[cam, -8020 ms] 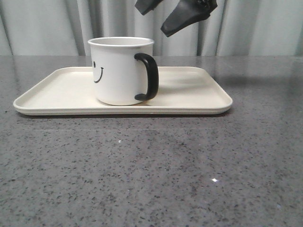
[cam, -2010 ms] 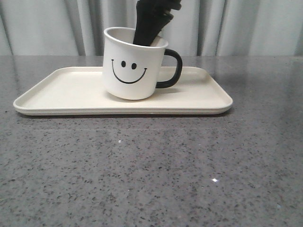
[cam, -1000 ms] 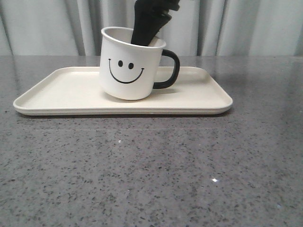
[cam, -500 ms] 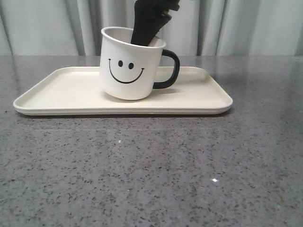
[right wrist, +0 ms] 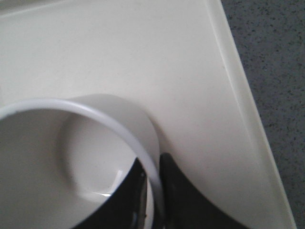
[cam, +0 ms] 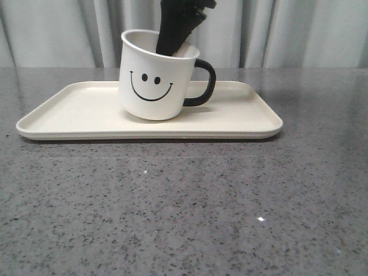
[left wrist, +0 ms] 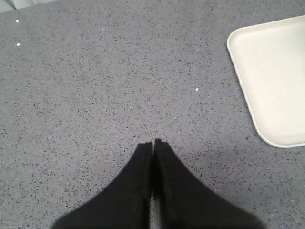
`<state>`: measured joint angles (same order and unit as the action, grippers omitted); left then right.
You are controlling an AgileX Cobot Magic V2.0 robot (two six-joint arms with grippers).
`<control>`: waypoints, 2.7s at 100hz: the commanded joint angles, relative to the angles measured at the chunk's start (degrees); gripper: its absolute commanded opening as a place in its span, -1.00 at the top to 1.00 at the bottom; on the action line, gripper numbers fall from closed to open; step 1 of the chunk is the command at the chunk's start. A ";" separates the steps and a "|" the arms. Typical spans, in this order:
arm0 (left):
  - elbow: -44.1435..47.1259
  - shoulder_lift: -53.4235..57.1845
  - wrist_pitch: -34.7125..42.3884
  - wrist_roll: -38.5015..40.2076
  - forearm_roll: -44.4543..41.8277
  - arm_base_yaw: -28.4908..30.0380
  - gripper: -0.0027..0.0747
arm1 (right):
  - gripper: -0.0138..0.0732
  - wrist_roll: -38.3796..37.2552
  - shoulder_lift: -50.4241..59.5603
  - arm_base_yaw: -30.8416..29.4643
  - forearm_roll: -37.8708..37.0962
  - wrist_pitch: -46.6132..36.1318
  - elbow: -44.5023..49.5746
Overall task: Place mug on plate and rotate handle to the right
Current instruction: 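Turn the mug on the tray with the right gripper, handle toward the right arm, then open the right gripper and lift it out of the mug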
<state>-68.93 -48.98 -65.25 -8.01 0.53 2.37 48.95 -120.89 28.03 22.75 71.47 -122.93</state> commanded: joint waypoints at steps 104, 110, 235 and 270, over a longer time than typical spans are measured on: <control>-1.24 0.35 3.24 0.57 1.03 0.18 0.98 | 0.26 2.89 4.06 -0.05 5.57 4.03 -1.87; -1.24 0.35 3.24 0.57 1.03 0.18 0.98 | 0.24 3.19 4.06 -0.05 6.00 3.92 -1.87; -1.24 0.35 4.38 0.57 1.03 0.18 0.98 | 0.15 -10.37 9.59 -5.03 7.23 -7.73 -19.77; -1.24 0.35 7.10 0.57 1.03 0.18 0.98 | 0.17 -13.53 19.53 -17.17 13.53 -7.93 -19.77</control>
<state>-68.93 -48.98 -62.89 -8.01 1.01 2.37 36.22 -106.70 13.81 33.33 65.88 -141.10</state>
